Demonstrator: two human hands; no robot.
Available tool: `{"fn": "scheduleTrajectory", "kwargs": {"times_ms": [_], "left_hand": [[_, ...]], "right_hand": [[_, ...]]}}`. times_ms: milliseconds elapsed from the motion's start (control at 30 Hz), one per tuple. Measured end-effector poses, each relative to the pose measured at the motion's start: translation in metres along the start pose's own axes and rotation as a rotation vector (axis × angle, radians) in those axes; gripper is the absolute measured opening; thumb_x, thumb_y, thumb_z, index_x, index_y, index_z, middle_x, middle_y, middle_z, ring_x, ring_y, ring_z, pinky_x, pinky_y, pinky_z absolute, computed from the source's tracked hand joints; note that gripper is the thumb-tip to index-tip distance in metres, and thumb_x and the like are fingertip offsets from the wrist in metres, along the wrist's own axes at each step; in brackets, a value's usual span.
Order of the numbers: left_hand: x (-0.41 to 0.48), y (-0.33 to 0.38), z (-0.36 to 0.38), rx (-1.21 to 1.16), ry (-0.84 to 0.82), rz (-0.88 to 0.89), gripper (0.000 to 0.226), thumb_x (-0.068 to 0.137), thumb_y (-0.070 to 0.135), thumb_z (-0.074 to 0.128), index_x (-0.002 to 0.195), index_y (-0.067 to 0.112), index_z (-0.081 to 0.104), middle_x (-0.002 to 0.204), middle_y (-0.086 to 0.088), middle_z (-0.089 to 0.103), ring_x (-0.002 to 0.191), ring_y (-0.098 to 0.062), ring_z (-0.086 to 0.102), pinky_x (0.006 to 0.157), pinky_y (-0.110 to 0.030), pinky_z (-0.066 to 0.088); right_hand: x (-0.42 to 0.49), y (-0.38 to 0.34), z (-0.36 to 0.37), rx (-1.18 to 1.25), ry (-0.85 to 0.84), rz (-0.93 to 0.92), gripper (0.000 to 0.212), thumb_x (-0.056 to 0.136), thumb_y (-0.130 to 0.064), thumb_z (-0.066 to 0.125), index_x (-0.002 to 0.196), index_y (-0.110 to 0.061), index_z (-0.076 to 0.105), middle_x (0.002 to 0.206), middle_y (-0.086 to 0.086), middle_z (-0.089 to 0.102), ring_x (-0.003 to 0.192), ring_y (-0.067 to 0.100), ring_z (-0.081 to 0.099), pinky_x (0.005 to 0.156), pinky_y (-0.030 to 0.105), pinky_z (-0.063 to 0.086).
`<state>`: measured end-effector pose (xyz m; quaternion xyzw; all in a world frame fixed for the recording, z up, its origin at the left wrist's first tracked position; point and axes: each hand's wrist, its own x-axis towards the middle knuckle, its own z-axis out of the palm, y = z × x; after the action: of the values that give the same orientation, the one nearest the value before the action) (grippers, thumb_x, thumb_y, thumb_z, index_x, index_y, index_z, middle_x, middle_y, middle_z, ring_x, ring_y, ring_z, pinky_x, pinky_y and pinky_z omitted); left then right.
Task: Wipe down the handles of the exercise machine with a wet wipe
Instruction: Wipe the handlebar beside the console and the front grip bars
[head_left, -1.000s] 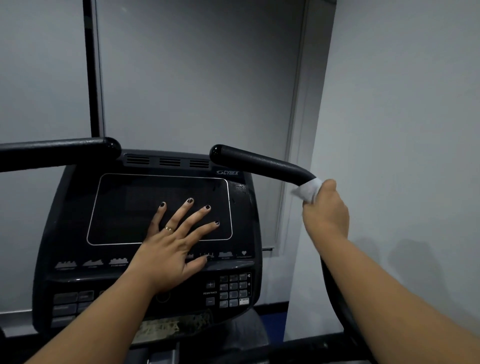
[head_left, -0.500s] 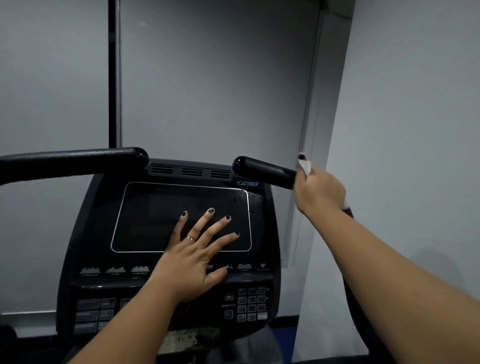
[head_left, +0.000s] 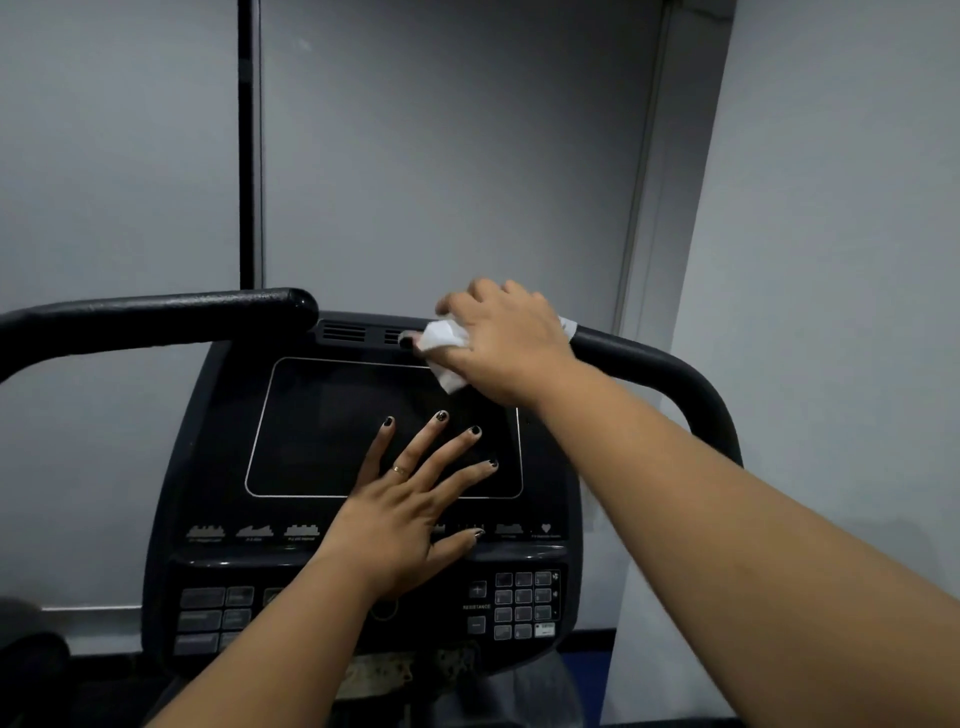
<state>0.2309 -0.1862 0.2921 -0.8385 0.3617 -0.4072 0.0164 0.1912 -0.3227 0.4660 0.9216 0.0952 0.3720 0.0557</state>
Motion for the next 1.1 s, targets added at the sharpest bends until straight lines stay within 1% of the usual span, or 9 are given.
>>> {"fn": "scheduleTrajectory", "kwargs": {"times_ms": [133, 233, 433, 567, 667, 767, 833, 900, 1100], "left_hand": [[0.0, -0.001, -0.002, -0.011, 0.0, -0.001, 0.064, 0.09, 0.069, 0.033, 0.147, 0.042, 0.034, 0.161, 0.009, 0.023, 0.152, -0.02, 0.008, 0.114, -0.062, 0.016], [-0.001, 0.0, -0.003, -0.024, 0.0, 0.006, 0.063, 0.09, 0.069, 0.034, 0.148, 0.042, 0.034, 0.161, 0.01, 0.022, 0.152, -0.019, 0.007, 0.114, -0.061, 0.015], [-0.001, 0.0, -0.004, -0.031, 0.009, 0.012, 0.063, 0.091, 0.069, 0.035, 0.148, 0.042, 0.033, 0.162, 0.01, 0.02, 0.152, -0.019, 0.007, 0.115, -0.06, 0.011], [0.0, -0.001, -0.003, -0.02, 0.015, 0.016, 0.064, 0.091, 0.07, 0.033, 0.148, 0.042, 0.033, 0.161, 0.009, 0.022, 0.151, -0.02, 0.009, 0.115, -0.06, 0.01], [0.0, -0.001, -0.003, -0.028, 0.017, 0.015, 0.063, 0.09, 0.07, 0.035, 0.147, 0.043, 0.034, 0.161, 0.009, 0.022, 0.151, -0.021, 0.009, 0.114, -0.061, 0.011], [0.0, -0.001, -0.003, -0.029, 0.013, 0.011, 0.063, 0.091, 0.07, 0.033, 0.147, 0.043, 0.034, 0.162, 0.01, 0.021, 0.151, -0.021, 0.009, 0.114, -0.061, 0.012], [-0.001, 0.0, -0.003, -0.025, 0.011, 0.007, 0.063, 0.091, 0.07, 0.032, 0.147, 0.043, 0.033, 0.161, 0.01, 0.021, 0.151, -0.021, 0.009, 0.114, -0.061, 0.012], [-0.001, 0.0, -0.004, -0.024, 0.008, 0.006, 0.063, 0.091, 0.07, 0.033, 0.148, 0.044, 0.033, 0.161, 0.01, 0.021, 0.151, -0.021, 0.01, 0.114, -0.06, 0.011], [0.0, -0.001, -0.006, -0.01, -0.002, 0.002, 0.063, 0.09, 0.069, 0.035, 0.147, 0.044, 0.032, 0.162, 0.01, 0.02, 0.152, -0.02, 0.008, 0.114, -0.06, 0.01]], "right_hand": [[-0.012, 0.023, -0.02, 0.209, -0.202, -0.035, 0.111, 0.054, -0.093, 0.047, 0.149, -0.041, 0.021, 0.144, -0.006, 0.043, 0.131, 0.018, 0.04, 0.106, 0.044, 0.031], [-0.015, 0.037, -0.036, 0.378, -0.391, 0.001, 0.112, 0.052, -0.083, 0.062, 0.149, -0.043, 0.024, 0.151, -0.007, 0.035, 0.139, 0.017, 0.031, 0.114, 0.047, 0.027], [-0.021, 0.059, -0.053, 0.813, -0.623, 0.009, 0.11, 0.05, -0.049, 0.084, 0.147, -0.045, 0.032, 0.156, -0.013, 0.025, 0.142, 0.01, 0.027, 0.117, 0.032, 0.025], [-0.019, 0.055, -0.061, 0.568, -0.717, -0.022, 0.119, 0.047, -0.048, 0.092, 0.145, -0.054, 0.025, 0.155, -0.023, 0.015, 0.141, 0.009, 0.016, 0.116, 0.036, 0.024], [-0.021, 0.042, -0.05, 0.275, -0.551, -0.012, 0.126, 0.054, -0.057, 0.087, 0.151, -0.048, 0.007, 0.158, -0.01, 0.016, 0.144, 0.017, 0.017, 0.117, 0.04, 0.022], [-0.022, 0.034, -0.022, 0.16, -0.208, 0.108, 0.097, 0.071, -0.051, 0.079, 0.149, -0.028, 0.025, 0.145, 0.001, 0.045, 0.132, 0.025, 0.043, 0.102, 0.038, 0.035], [-0.017, 0.031, -0.007, 0.064, -0.021, 0.206, 0.048, 0.083, -0.033, 0.069, 0.122, -0.018, 0.047, 0.113, 0.004, 0.062, 0.106, 0.03, 0.058, 0.077, 0.035, 0.039], [-0.009, 0.027, -0.004, -0.048, 0.028, 0.248, 0.019, 0.085, -0.023, 0.061, 0.097, -0.017, 0.048, 0.082, 0.0, 0.054, 0.083, 0.029, 0.057, 0.066, 0.033, 0.034], [0.009, 0.042, -0.013, 0.026, -0.115, 0.186, 0.016, 0.07, -0.03, 0.064, 0.075, -0.016, 0.058, 0.069, -0.001, 0.058, 0.069, 0.025, 0.057, 0.052, 0.026, 0.036]]}}
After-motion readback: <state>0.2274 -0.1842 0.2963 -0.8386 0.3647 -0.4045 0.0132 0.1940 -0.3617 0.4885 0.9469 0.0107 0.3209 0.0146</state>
